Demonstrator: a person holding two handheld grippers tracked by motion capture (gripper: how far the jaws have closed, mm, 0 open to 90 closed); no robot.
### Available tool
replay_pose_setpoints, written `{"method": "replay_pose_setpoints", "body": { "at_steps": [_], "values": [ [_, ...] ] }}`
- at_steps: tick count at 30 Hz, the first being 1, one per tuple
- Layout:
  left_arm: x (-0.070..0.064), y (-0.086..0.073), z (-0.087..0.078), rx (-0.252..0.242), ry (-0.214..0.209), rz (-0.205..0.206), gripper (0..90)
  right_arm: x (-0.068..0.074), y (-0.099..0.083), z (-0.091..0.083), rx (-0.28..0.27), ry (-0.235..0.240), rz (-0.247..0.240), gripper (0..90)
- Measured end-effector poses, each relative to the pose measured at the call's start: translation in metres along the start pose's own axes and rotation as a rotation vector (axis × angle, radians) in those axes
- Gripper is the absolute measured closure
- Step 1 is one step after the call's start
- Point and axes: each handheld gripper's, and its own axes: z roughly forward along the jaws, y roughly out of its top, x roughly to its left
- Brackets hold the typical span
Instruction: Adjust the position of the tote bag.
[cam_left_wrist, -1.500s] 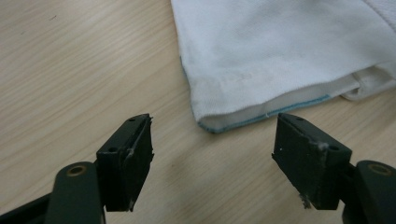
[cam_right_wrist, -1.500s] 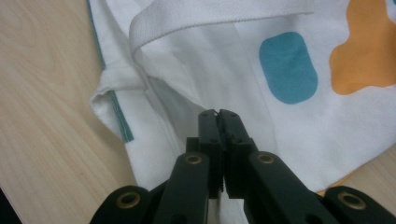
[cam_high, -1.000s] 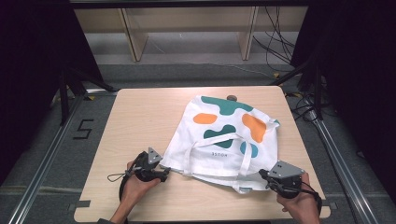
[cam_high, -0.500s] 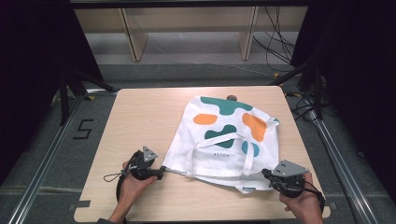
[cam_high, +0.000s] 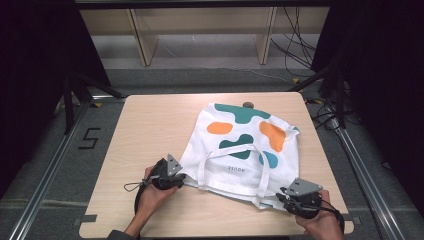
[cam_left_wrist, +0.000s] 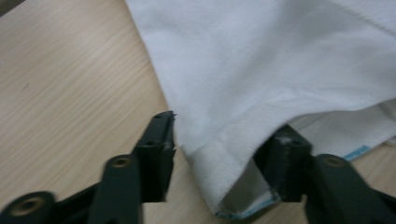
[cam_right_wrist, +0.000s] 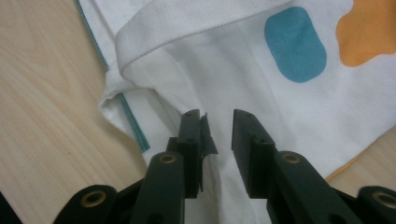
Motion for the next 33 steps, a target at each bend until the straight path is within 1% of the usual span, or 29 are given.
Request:
{"method": "replay_pose_setpoints", "body": {
  "at_steps": [1,2,3,4,5,6,7,8,9,10,11,12,14,15,16,17,19,20,22,23,24,26,27,28,29,30,31,32,33],
  "values": [
    [0.000,0.001,0.001,-0.003,-0.010,0.017,60.5,0.000,-0.001,0.000,0.000,0.001,0.003,69.4],
    [-0.001,0.003,0.000,-0.001,-0.007,0.021,65.4,0.000,-0.002,-0.001,0.002,0.007,0.022,66.1],
    [0.001,0.006,-0.001,-0.025,-0.017,0.052,72.5,0.000,-0.003,-0.002,0.011,0.026,0.032,63.9],
    [-0.001,0.006,-0.003,-0.034,-0.019,0.037,77.6,0.001,-0.005,-0.002,0.010,0.040,0.035,61.7],
    [0.000,0.007,-0.005,-0.053,-0.010,0.054,80.4,0.002,-0.007,-0.002,0.020,0.046,0.035,58.6],
    [0.000,0.007,-0.008,-0.048,-0.023,0.043,82.3,0.003,-0.008,-0.001,0.041,0.039,0.019,57.0],
    [0.001,0.007,-0.011,-0.061,-0.020,0.032,83.6,0.005,-0.010,0.002,0.071,0.012,-0.011,55.9],
    [0.003,0.007,-0.015,-0.057,-0.029,0.041,84.8,0.005,-0.012,0.006,0.088,-0.019,-0.045,55.2],
    [0.005,0.006,-0.017,-0.080,-0.029,0.043,85.6,0.006,-0.014,0.009,0.116,-0.041,-0.059,55.1],
    [0.003,0.004,-0.020,-0.081,-0.034,0.018,85.7,0.006,-0.016,0.010,0.132,-0.057,-0.059,56.1],
    [0.006,0.003,-0.025,-0.076,-0.043,0.069,85.6,0.005,-0.017,0.012,0.140,-0.072,-0.068,59.0],
    [0.003,0.000,-0.028,-0.079,-0.045,0.058,85.6,0.003,-0.017,0.012,0.139,-0.087,-0.084,60.6],
    [-0.003,-0.004,-0.035,-0.059,-0.050,0.089,85.5,-0.001,-0.017,0.012,0.119,-0.081,-0.072,67.5],
    [-0.007,-0.007,-0.039,-0.051,-0.057,0.098,85.5,-0.004,-0.017,0.011,0.099,-0.093,-0.094,71.5],
    [-0.010,-0.009,-0.041,-0.048,-0.060,0.111,85.6,-0.007,-0.016,0.011,0.087,-0.103,-0.098,74.5],
    [-0.013,-0.012,-0.044,-0.044,-0.068,0.114,85.7,-0.010,-0.015,0.011,0.061,-0.118,-0.127,77.9],
    [-0.019,-0.017,-0.050,-0.046,-0.082,0.114,85.5,-0.014,-0.011,0.009,0.033,-0.141,-0.099,81.0],
    [-0.021,-0.018,-0.053,-0.047,-0.083,0.112,85.3,-0.016,-0.009,0.008,0.015,-0.154,-0.111,81.3],
    [-0.027,-0.021,-0.056,-0.032,-0.072,0.120,84.5,-0.020,-0.006,0.010,0.000,-0.166,-0.105,78.7],
    [-0.028,-0.022,-0.055,-0.025,-0.070,0.107,83.2,-0.021,-0.006,0.013,0.017,-0.165,-0.086,73.0],
    [-0.029,-0.023,-0.053,-0.021,-0.067,0.095,80.7,-0.022,-0.006,0.020,0.040,-0.181,-0.087,67.9],
    [-0.029,-0.024,-0.046,-0.006,-0.051,0.088,72.4,-0.023,-0.009,0.031,0.099,-0.187,-0.100,63.9],
    [-0.030,-0.024,-0.045,0.018,-0.047,0.073,69.2,-0.024,-0.010,0.035,0.110,-0.185,-0.118,63.7],
    [-0.029,-0.025,-0.042,0.011,-0.026,0.070,65.1,-0.025,-0.010,0.036,0.112,-0.192,-0.118,63.7],
    [-0.029,-0.024,-0.041,0.024,-0.014,0.059,60.3,-0.027,-0.010,0.037,0.113,-0.198,-0.123,64.2],
    [-0.028,-0.023,-0.040,0.032,-0.022,0.048,57.9,-0.029,-0.009,0.038,0.105,-0.197,-0.121,66.1],
    [-0.029,-0.023,-0.038,0.029,-0.019,0.035,56.2,-0.030,-0.008,0.036,0.093,-0.208,-0.099,68.9],
    [-0.030,-0.022,-0.037,0.039,-0.011,0.049,53.2,-0.032,-0.007,0.035,0.079,-0.216,-0.095,72.9],
    [-0.032,-0.022,-0.034,0.024,-0.011,0.044,51.6,-0.034,-0.006,0.033,0.054,-0.223,-0.090,76.2]
  ]
}}
